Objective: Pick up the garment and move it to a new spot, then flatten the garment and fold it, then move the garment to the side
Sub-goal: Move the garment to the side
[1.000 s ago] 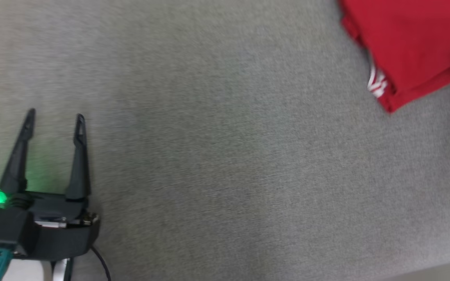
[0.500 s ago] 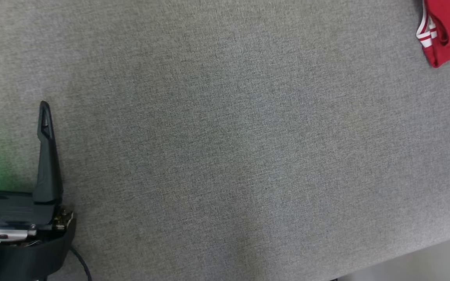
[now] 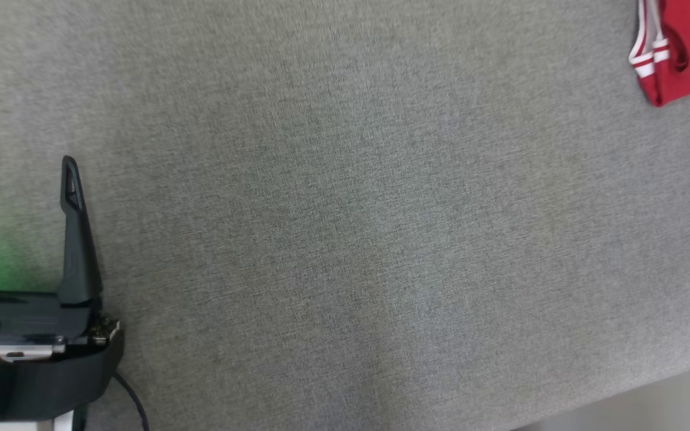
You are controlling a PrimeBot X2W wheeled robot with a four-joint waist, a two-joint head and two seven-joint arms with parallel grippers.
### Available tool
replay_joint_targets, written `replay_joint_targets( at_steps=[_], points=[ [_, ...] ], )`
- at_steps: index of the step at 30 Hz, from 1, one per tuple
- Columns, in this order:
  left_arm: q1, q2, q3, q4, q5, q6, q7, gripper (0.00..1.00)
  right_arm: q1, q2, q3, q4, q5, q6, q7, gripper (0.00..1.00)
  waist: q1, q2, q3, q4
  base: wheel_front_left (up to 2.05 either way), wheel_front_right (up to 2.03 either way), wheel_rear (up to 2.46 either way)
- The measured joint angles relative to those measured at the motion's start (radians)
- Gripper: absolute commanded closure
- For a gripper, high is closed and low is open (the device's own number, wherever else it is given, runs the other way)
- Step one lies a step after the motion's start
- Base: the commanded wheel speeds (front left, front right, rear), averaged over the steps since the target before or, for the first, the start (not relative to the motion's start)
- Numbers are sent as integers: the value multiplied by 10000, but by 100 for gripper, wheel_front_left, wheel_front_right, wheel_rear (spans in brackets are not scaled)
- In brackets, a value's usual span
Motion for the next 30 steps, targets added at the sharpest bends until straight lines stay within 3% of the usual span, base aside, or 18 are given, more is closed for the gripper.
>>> replay_joint_targets(
  at_steps=[5, 16, 24, 30],
  points=[
    [21, -270, -23, 531, -194, 96, -12, 0, 462, 299, 42, -639, -73, 0, -79, 0, 3, 3, -607, 165, 0, 0, 0],
    [1357, -895, 224, 1582, -625, 94, 61, 0, 2697, 1854, 871, -2518, -150, 0, -130, 0, 0, 3, -2726, 711, 0, 0, 0],
    [1990, -1189, 290, 2150, -715, 36, 61, 0, 4431, 2995, 959, -3135, -33, 0, -146, 0, -2, 1, -4156, 1161, 0, 0, 0],
    [2283, -1290, 374, 2380, -744, 8, 61, 0, 5370, 3473, 957, -3455, -6, 0, -150, 0, -3, 0, -4937, 1419, 0, 0, 0]
  ],
)
